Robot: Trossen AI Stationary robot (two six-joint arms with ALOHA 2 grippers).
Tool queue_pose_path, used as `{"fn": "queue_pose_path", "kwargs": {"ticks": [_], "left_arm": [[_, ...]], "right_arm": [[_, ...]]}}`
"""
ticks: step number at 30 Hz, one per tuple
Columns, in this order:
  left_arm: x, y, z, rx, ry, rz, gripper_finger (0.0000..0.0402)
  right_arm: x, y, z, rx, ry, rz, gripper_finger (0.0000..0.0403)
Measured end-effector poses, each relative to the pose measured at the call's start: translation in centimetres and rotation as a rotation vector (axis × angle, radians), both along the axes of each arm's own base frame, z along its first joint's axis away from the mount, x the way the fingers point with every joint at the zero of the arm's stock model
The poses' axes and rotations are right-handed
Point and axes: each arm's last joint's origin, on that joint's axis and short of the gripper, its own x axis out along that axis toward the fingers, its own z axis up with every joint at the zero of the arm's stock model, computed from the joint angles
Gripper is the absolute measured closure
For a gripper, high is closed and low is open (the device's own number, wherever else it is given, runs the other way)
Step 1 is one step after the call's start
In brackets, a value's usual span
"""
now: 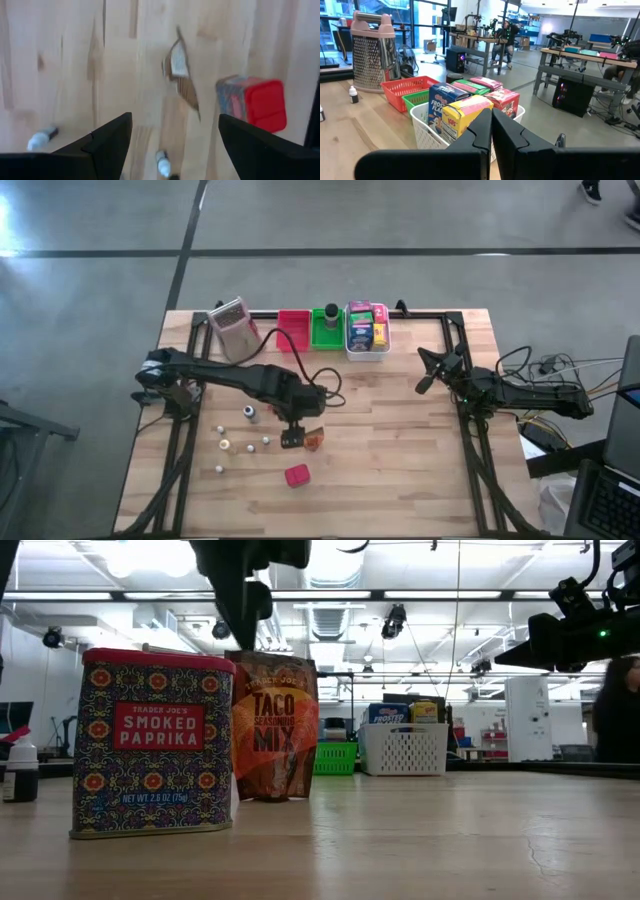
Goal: Pick & Place Kitchen Items
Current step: Put the orange seasoning pack into the green bin
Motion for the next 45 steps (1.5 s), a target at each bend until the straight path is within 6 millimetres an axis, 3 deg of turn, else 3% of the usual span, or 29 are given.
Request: {"fn": "queue_pose_path", "kwargs": {"ticks": [6, 14, 21, 28, 45], "left_arm": [[0.7, -0.5, -0.7, -0.036, -0.078, -0.025, 0.0099], [1.2, -0.7, -2.9, -0.113, -0.124, -0.057, 0.0099], [1.1, -0.3, -5.2, -0.069, -0.106, -0.057, 0.0099], [1.5, 0.1, -5.3, -0.024, -0.157, -0.082, 0.0103], [1.5, 0.1, -5.4, -0.027, -0.152, -0.074, 0.0231]], "right_arm": [[0.0, 0.0, 0.0, 0.000, 0.000, 0.000, 0.0394], [0.0, 0.0, 0.0, 0.000, 0.000, 0.000, 0.0394], [0.0, 0.0, 0.0, 0.000, 0.000, 0.000, 0.0394], [0.0, 0.0, 0.0, 0.000, 0.000, 0.000, 0.0394], [0.0, 0.0, 0.0, 0.000, 0.000, 0.000, 0.0394]]}}
